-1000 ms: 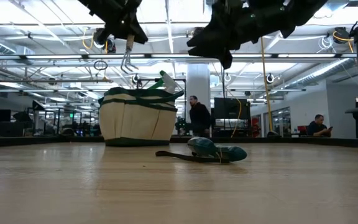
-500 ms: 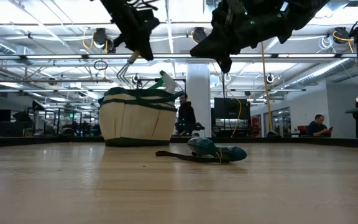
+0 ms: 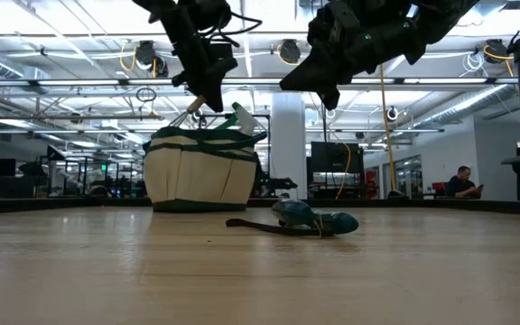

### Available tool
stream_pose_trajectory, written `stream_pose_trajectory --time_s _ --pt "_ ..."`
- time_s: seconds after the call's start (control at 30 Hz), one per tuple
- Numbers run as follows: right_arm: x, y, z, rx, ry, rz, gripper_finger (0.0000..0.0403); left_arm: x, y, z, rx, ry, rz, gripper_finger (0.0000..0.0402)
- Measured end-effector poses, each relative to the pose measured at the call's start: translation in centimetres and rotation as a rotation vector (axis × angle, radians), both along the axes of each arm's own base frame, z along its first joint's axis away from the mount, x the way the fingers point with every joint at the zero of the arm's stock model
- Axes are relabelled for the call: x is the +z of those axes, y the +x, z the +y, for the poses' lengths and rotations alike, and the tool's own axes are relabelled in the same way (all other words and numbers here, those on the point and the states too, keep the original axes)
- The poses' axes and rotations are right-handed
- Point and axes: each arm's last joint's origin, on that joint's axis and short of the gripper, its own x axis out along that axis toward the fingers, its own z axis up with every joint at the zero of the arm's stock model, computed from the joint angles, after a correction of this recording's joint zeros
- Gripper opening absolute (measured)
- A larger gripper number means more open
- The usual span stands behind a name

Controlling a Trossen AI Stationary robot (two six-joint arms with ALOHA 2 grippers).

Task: Pick & Place Garden tools in Gardening bag
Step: Put the hand rake into the gardening bag

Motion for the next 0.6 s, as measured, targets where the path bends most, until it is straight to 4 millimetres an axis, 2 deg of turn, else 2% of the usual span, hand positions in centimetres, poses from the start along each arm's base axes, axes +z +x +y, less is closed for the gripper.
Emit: stream_pose_trajectory --time_s 0.13,0.37,0.6 --pt "0.0 0.0 0.0 0.004 -0.011 -0.001 0.0001 -0.4 -0.2 0.1 0.012 -0.025 0.012 0.0044" --pt "0.0 0.0 0.0 0.006 -0.017 0.001 0.0001 -3.1 -0.6 -0.2 0.023 -0.085 0.048 0.0044" --pt "0.0 0.0 0.0 0.009 -0.023 0.002 0.0001 -4.0 -0.5 -0.3 0.021 -0.133 0.009 0.0044"
